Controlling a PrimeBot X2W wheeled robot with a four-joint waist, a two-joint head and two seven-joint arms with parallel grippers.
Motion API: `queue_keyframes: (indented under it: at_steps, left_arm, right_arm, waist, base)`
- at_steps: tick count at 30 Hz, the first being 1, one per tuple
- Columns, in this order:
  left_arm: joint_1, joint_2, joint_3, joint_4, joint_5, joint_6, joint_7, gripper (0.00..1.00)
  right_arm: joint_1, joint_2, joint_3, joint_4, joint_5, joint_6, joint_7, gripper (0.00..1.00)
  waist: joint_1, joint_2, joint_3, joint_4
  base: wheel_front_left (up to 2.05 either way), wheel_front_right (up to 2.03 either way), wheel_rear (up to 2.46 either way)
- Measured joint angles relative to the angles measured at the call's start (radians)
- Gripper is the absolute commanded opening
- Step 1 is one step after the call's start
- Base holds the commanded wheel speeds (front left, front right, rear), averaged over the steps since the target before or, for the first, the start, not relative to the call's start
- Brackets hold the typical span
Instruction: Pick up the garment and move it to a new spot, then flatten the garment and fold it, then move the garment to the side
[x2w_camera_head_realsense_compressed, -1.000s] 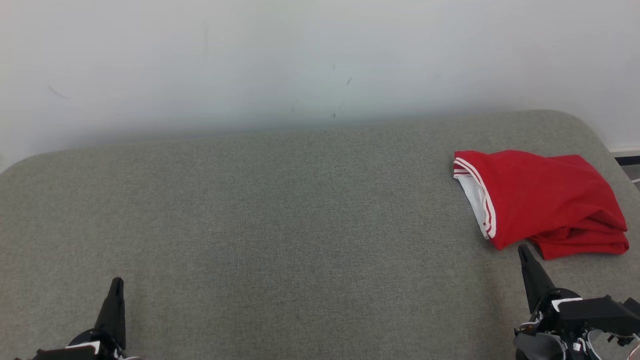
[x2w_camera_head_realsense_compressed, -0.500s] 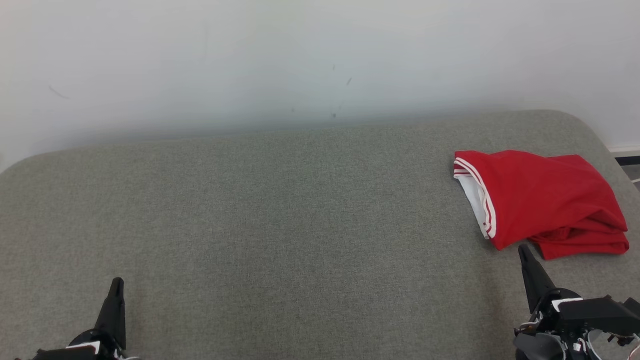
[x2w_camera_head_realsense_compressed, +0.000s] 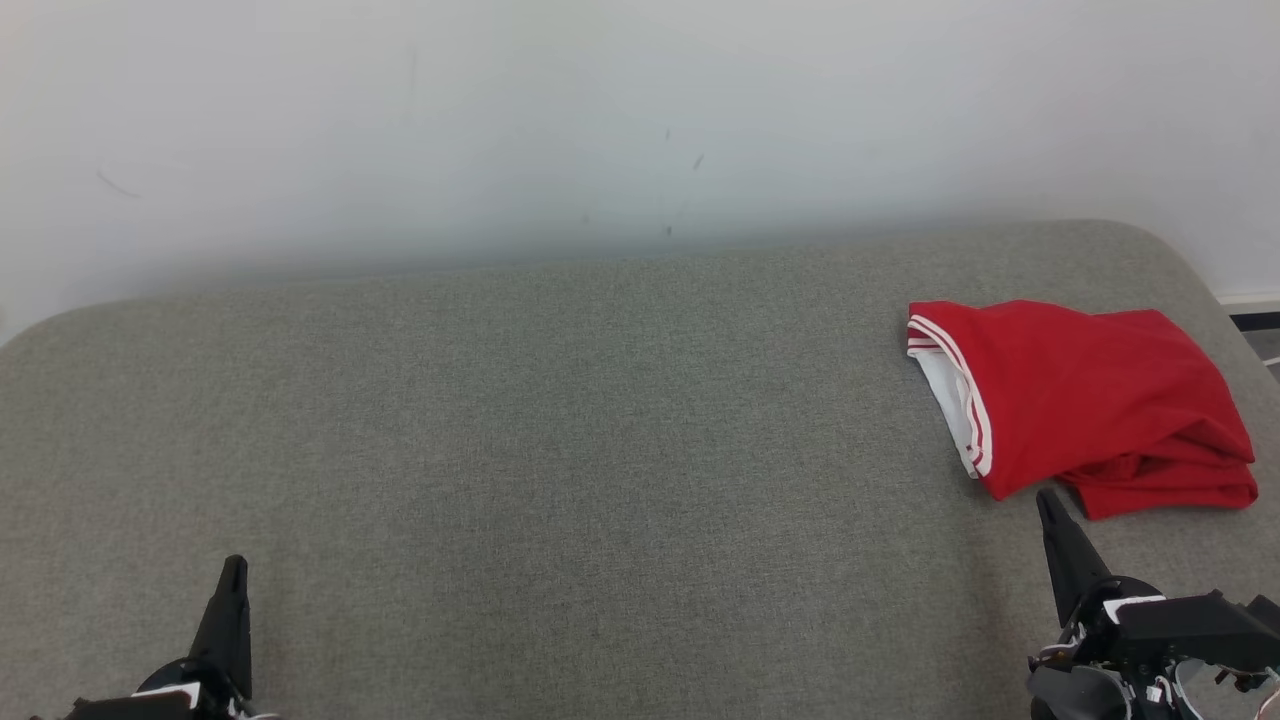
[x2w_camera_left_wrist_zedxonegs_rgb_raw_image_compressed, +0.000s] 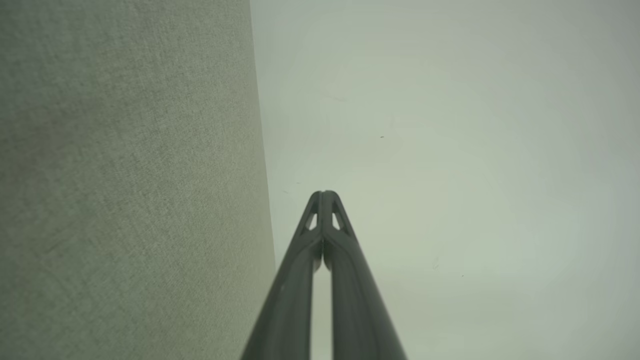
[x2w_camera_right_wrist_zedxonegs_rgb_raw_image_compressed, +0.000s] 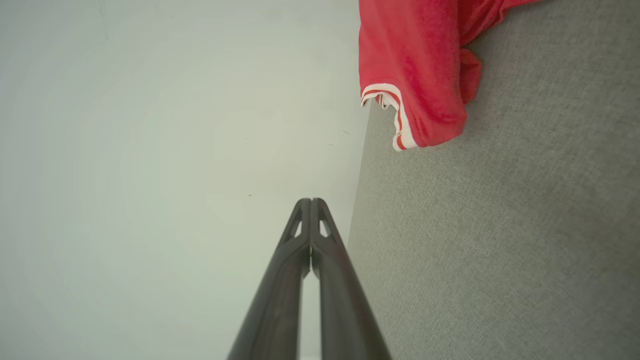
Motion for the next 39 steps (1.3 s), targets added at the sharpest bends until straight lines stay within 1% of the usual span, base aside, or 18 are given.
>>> queue_keyframes:
  at_steps: [39]
  left_arm:
    - [0.0,0.0,0.0,0.0,0.0,0.0,0.0,0.0]
  right_arm:
    - [0.0,0.0,0.0,0.0,0.0,0.0,0.0,0.0]
  waist:
    - [0.0,0.0,0.0,0.0]
  base:
    - [0.0,0.0,0.0]
